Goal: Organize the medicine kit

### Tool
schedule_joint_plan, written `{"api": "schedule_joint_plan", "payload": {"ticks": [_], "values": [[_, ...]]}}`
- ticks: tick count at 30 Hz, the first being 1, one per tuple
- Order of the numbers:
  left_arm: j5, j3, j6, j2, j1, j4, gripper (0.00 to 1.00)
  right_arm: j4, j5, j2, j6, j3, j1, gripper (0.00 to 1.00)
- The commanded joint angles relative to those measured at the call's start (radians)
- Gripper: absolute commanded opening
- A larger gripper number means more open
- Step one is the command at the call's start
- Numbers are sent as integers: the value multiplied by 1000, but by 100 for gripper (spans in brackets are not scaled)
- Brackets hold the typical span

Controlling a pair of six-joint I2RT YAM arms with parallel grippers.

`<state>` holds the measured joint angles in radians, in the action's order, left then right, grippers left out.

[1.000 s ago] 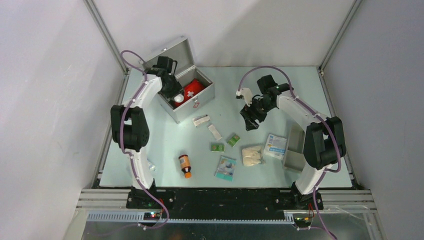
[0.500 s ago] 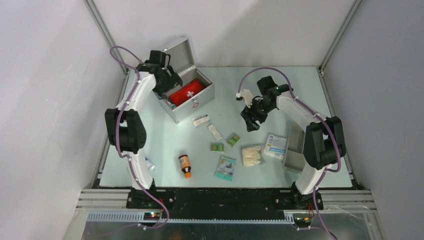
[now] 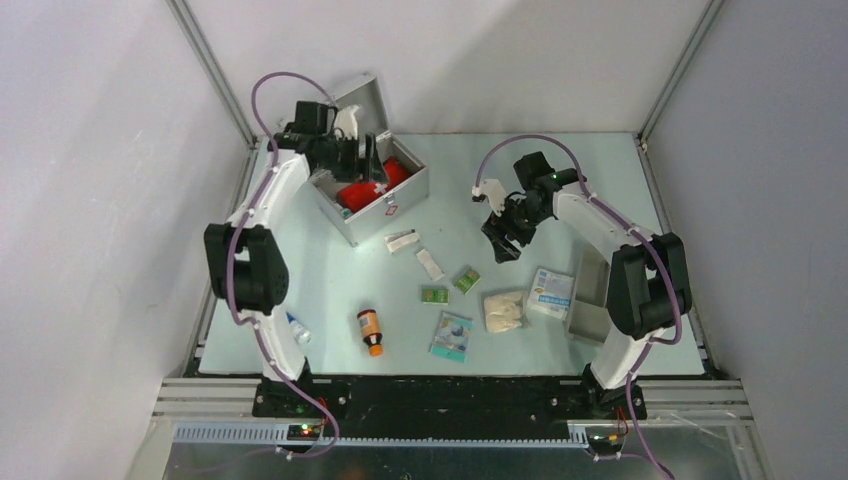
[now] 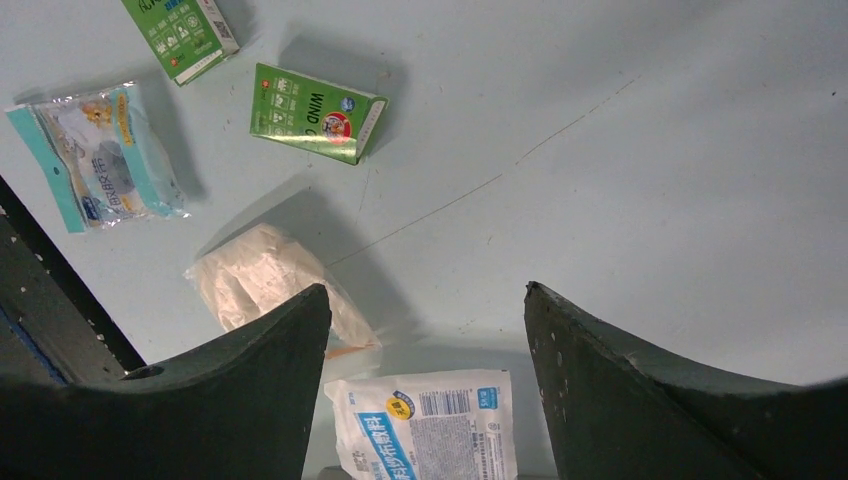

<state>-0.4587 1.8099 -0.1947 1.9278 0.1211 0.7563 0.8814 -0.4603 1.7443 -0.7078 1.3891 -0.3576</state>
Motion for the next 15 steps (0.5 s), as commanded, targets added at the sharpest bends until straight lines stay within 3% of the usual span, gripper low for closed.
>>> {"api": "schedule_joint_plan", "payload": {"ticks": [1,5,7,8,10,12,15], "values": [[-450,-252,709,-278,-6,-19,83,-20,-7,-36,-19,2,4,75],[-455,-455,1121,-422,17,46,89,-23,-19,-18,-16,22,-1,75],[-402,-498,1415,-440,53,185,89,-19,-24,-11,-12,35,-3,75],[-348,-507,1654,-433,82,325,89,-18,-25,-9,-10,40,-1,75],[-248,-529,1950,-416,126,519,85,-12,-29,-9,-7,41,0,75],[-158,-553,2148,-399,166,660,83,-13,-34,-14,1,34,-1,75],[-71,-605,2306,-393,222,770,82,-20,-48,-22,12,20,-2,75]]}}
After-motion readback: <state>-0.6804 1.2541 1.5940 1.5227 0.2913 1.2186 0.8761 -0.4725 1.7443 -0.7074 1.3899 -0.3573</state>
